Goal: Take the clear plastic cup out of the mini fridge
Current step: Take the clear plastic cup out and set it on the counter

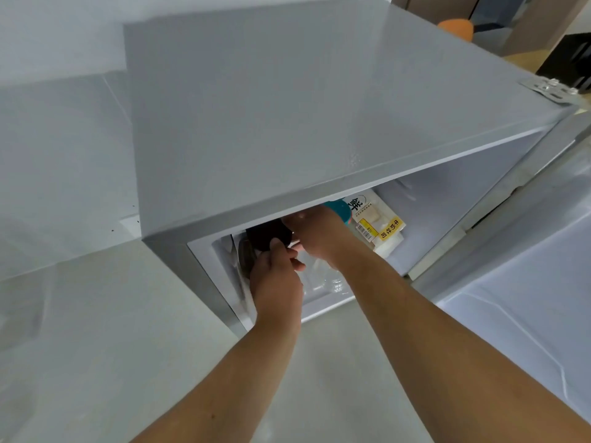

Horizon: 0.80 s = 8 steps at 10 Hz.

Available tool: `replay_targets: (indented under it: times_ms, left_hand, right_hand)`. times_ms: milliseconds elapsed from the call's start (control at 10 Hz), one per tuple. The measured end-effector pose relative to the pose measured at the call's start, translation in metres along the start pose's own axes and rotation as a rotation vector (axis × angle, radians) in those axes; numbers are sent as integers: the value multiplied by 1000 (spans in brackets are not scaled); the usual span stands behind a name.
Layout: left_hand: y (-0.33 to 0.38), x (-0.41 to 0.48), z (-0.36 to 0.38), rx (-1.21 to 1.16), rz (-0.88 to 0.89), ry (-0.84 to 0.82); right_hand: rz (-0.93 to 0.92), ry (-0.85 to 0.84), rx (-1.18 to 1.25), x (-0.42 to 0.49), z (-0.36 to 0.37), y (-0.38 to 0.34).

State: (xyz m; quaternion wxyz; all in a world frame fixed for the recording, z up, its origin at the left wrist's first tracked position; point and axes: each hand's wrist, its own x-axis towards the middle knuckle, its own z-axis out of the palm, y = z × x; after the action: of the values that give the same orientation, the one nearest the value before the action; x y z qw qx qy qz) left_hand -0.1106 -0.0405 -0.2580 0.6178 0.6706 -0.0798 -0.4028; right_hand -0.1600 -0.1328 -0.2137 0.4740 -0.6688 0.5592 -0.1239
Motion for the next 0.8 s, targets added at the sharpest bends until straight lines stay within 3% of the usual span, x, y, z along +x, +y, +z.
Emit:
replay_targets:
  times_ms: [200,300,400,500,700,800]
  left_hand:
    - [-3,-7,23,49,-59,-153]
    - [-19,1,26,56,-141,-179]
    - [-35,15,21,67,-209,-179]
    - [-45,30,16,86,-256,-202]
    - [-63,51,7,201,-251,-239]
    - [-71,54,2,265,-236,-245]
  right_hand:
    - [38,84,-100,0,-25,18]
    - [-2,51,-450,12,-18,28]
    - [60,58,-405,23,-4,35]
    - [-34,96,-651,37,6,42]
    - [-30,-3,-886,38,26,43]
    - [-4,16,-850,33,30,47]
